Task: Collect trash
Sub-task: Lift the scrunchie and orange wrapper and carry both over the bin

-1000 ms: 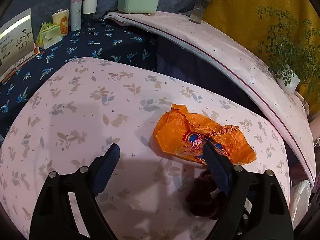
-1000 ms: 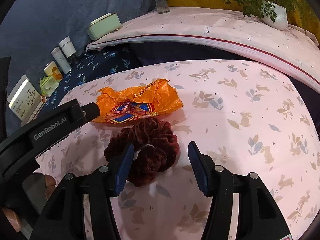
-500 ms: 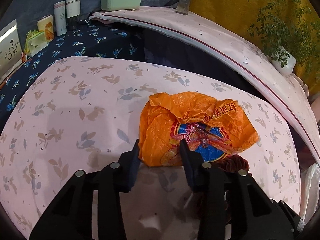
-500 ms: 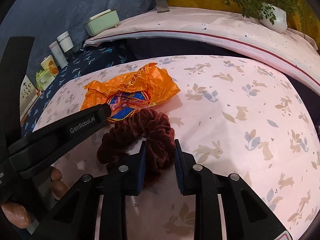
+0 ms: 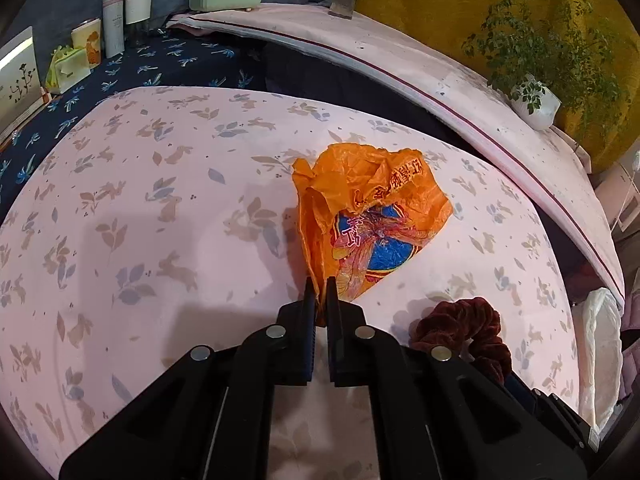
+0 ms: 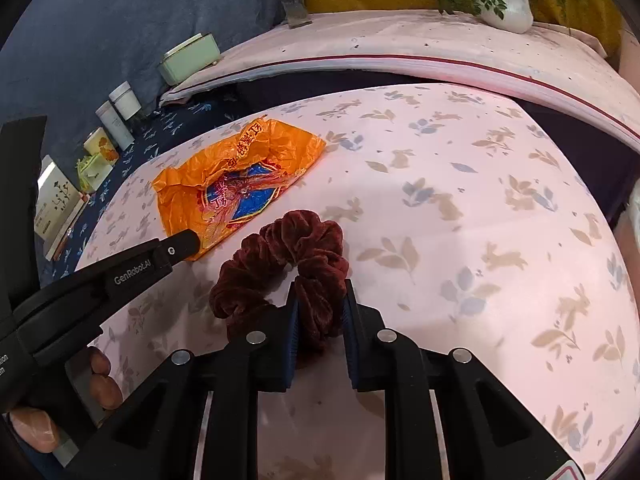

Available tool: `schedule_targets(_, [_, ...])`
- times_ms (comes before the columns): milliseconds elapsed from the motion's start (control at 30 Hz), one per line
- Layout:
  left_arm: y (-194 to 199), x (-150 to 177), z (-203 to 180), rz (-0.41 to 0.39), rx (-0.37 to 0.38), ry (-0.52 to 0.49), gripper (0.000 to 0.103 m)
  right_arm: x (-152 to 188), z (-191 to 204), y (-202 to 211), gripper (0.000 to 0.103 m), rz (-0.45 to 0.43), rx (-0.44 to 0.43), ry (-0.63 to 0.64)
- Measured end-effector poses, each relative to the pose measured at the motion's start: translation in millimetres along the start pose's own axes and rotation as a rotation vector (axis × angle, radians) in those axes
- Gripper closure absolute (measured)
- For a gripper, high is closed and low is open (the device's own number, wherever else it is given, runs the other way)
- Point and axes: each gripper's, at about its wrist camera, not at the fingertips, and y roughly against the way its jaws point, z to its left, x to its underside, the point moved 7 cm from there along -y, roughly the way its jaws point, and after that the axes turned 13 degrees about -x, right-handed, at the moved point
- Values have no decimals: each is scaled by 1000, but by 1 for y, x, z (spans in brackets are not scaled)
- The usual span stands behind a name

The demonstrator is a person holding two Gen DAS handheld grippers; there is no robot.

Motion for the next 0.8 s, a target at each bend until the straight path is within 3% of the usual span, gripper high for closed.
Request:
schedule_targets(433, [90, 52, -43, -49, 92, -38, 99, 36, -48, 109, 86, -115, 30, -119])
schedule_targets(800, [153, 93, -112, -90, 185, -136, 99, 49, -95, 200, 86, -240, 63, -180])
